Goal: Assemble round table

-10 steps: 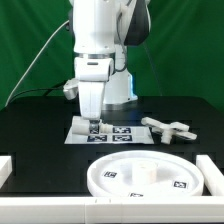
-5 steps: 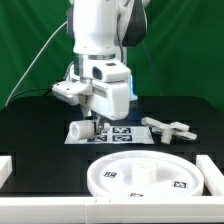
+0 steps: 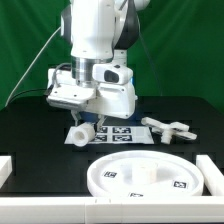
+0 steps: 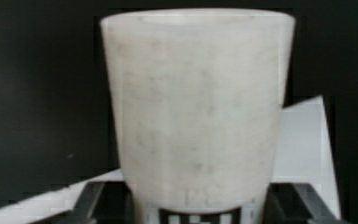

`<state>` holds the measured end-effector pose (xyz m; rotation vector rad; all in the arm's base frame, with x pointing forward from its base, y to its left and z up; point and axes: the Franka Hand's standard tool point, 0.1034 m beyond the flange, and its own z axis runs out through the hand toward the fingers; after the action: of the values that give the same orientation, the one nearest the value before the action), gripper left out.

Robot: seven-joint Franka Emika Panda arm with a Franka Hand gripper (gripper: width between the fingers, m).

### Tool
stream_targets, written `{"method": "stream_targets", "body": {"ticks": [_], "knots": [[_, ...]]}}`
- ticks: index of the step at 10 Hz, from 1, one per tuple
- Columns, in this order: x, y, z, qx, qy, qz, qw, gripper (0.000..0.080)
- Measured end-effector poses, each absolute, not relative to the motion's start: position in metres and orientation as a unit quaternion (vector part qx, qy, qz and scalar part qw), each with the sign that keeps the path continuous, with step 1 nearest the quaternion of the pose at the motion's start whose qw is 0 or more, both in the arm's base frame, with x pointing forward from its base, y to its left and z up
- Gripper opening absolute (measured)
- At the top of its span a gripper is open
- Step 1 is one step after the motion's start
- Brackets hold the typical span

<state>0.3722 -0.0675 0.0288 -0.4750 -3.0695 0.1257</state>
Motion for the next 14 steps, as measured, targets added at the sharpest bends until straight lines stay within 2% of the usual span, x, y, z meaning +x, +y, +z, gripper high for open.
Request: {"method": "stream_targets", "body": {"ticks": [3, 7, 8, 9, 10, 11, 12, 14], "knots": [[0.367, -0.064, 0.022, -0.061, -0.996, 0.055, 0.037, 0.0311], [0.367, -0.066, 0.02, -0.051, -0.996, 0.056, 0.039, 0.0311], [0.367, -0.066, 0.02, -0.052, -0.996, 0.056, 0.039, 0.0489], [0.367, -0.066, 0.02, -0.054, -0.996, 0.056, 0.039, 0.0596], [0.367, -0.066, 0.02, -0.055, -0.996, 0.056, 0.039, 0.0596], [0.368, -0.068, 0.021, -0.058, -0.996, 0.057, 0.038, 0.064], [0.375, -0.076, 0.035, -0.07, -0.995, 0.064, 0.026, 0.0647], [0.392, -0.08, 0.064, -0.131, -0.989, 0.071, -0.012, 0.0647]]}}
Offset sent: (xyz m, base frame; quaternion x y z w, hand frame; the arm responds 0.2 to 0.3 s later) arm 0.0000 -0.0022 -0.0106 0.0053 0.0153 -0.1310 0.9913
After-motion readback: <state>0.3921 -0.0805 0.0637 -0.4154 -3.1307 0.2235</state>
